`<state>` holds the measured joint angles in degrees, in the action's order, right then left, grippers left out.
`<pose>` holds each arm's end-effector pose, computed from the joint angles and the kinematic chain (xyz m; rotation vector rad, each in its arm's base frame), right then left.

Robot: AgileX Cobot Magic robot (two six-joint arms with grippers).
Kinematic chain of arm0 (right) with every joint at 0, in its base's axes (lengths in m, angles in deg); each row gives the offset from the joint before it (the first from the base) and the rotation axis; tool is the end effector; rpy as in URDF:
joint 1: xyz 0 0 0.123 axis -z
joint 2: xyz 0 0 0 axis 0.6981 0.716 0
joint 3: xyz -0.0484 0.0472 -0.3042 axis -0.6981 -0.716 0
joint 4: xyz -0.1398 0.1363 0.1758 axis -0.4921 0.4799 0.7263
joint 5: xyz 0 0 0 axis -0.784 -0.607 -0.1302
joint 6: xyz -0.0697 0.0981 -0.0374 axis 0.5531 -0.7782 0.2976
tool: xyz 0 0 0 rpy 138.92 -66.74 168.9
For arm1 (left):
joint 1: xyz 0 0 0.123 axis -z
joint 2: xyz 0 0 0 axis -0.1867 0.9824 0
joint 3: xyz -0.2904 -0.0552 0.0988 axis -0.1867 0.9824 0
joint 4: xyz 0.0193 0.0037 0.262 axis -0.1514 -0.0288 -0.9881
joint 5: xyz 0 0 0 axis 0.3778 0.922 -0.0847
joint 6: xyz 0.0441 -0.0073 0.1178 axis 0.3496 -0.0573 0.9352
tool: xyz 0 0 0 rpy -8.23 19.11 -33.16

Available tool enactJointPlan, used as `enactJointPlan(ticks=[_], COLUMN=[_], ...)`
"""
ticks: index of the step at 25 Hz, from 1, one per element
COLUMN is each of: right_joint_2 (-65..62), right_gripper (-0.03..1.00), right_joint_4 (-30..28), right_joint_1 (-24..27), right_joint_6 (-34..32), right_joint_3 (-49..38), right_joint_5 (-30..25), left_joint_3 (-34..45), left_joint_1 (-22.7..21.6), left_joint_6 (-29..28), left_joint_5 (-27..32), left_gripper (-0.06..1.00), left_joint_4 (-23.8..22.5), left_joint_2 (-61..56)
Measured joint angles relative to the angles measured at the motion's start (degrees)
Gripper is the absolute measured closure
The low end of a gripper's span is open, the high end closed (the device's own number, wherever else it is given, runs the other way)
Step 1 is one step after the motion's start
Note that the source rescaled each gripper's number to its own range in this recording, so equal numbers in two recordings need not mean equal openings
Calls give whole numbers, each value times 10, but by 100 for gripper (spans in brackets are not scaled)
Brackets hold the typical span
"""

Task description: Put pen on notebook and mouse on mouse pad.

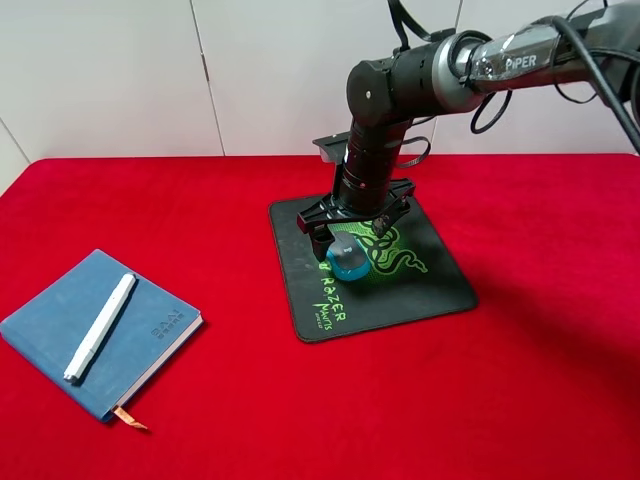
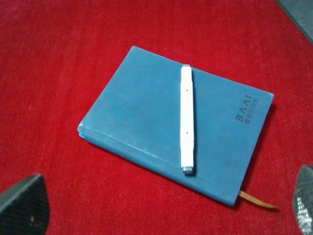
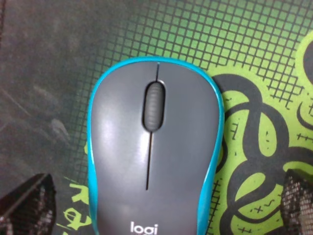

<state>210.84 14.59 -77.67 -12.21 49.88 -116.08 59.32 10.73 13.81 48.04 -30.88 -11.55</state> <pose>0.3971 0.2694 0.1235 -0.6969 2.8906 0.1679 0.0095 -0.0048 0.2641 0.0941 2.0469 0.0048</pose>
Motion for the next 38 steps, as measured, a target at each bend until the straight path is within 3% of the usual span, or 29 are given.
enactJointPlan(ticks=[7, 16, 21, 38], right_joint_2=[-56, -128, -159, -525], right_gripper=[-3, -3, -3, -3], right_joint_4=[0, 0, -4, -5], right_joint_1=[0, 0, 0, 0], right_joint_6=[-2, -2, -2, -22], right_joint_3=[0, 0, -12, -335], right_joint_5=[-27, -161, -179, -182], left_joint_3=[0, 0, 0, 0], left_joint_1=[0, 0, 0, 0], left_joint_6=[0, 0, 0, 0], left_joint_5=[0, 0, 0, 0], left_gripper=[-6, -6, -6, -6], left_joint_4=[0, 0, 0, 0], left_joint_2=[0, 0, 0, 0])
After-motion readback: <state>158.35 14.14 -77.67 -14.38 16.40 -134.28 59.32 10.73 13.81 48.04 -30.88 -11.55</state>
